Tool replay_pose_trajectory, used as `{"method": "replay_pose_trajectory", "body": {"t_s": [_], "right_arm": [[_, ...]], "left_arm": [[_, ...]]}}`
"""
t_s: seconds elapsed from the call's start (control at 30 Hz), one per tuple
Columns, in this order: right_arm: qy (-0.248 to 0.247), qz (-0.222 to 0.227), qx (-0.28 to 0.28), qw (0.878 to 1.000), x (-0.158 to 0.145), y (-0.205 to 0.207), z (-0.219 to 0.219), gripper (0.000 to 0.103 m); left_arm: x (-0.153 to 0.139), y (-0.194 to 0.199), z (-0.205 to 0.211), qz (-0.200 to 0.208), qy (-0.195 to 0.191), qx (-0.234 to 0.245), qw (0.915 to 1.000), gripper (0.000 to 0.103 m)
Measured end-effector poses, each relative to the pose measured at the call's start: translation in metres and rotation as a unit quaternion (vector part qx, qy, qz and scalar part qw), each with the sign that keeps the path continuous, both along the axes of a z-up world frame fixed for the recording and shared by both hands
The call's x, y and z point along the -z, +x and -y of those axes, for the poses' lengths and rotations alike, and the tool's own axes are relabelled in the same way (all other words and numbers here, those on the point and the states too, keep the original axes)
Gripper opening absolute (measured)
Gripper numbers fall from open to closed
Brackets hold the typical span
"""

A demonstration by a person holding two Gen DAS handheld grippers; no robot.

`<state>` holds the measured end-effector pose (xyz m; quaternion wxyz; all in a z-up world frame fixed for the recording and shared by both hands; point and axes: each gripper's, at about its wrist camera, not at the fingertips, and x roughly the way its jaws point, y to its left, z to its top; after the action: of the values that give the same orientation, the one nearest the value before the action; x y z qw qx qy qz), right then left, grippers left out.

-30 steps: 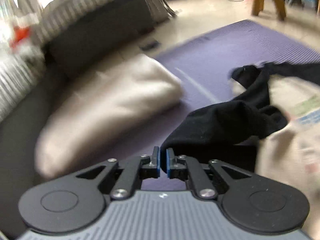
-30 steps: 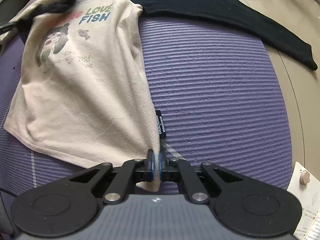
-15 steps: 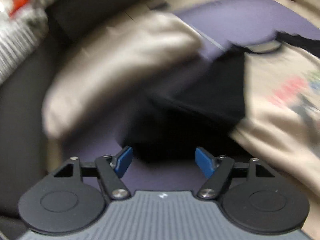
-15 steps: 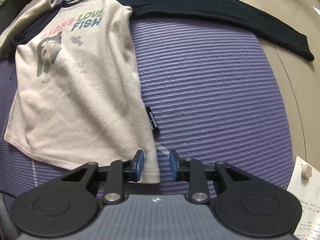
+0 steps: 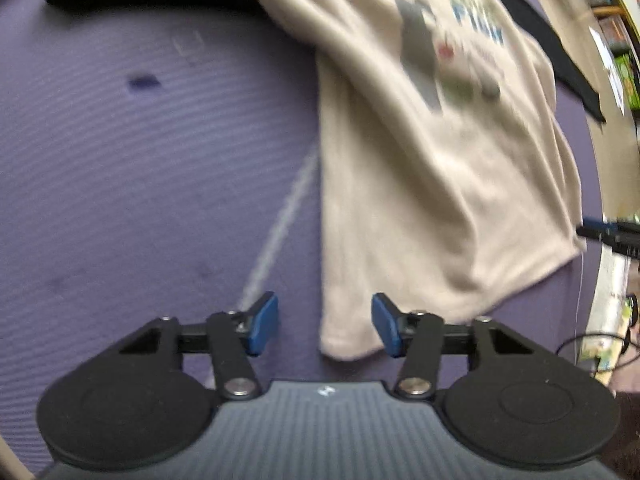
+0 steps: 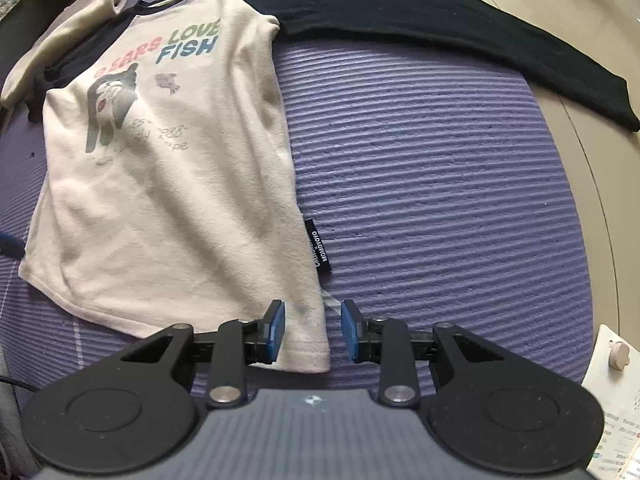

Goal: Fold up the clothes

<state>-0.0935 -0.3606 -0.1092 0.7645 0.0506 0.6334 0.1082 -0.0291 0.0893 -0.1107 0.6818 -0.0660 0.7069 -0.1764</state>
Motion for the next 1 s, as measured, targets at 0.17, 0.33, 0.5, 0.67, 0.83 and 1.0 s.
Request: {"method": "replay_pose_trajectory", "body": {"t_s": [0.17, 0.33, 0.5, 0.67, 0.83, 1.0], "right_arm": [[0.004, -0.005, 0.004, 1.0, 0.005, 0.001, -0.003, 0.03], [0.009, -0.011, 0.001, 1.0, 0.01, 0.0, -0.003, 0.03], [0.031, -0.018, 0.015, 0.999, 0.012, -0.002, 0.004, 0.031], [0.051, -0.029, 0.016, 0.998, 0.013, -0.002, 0.002, 0.031], [0.056, -0.029, 0.008, 0.998, 0.01, -0.002, -0.002, 0.031], [0.037, -0.03, 0.004, 0.999, 0.013, -0.001, -0.003, 0.031]], "left_arm": [[0.0, -0.008, 0.02, 0.014, 0.005, 0.035, 0.9993, 0.012], [-0.009, -0.023, 0.017, 0.03, 0.015, 0.041, 0.9986, 0.005], [-0.01, -0.037, -0.004, -0.006, 0.053, 0.048, 0.9974, 0.005], [0.004, -0.049, -0.005, -0.037, 0.046, 0.04, 0.9974, 0.007], [0.007, -0.043, 0.0, -0.041, 0.049, 0.049, 0.9968, 0.01], [0.007, -0.043, 0.001, -0.037, 0.052, 0.061, 0.9961, 0.012]]}}
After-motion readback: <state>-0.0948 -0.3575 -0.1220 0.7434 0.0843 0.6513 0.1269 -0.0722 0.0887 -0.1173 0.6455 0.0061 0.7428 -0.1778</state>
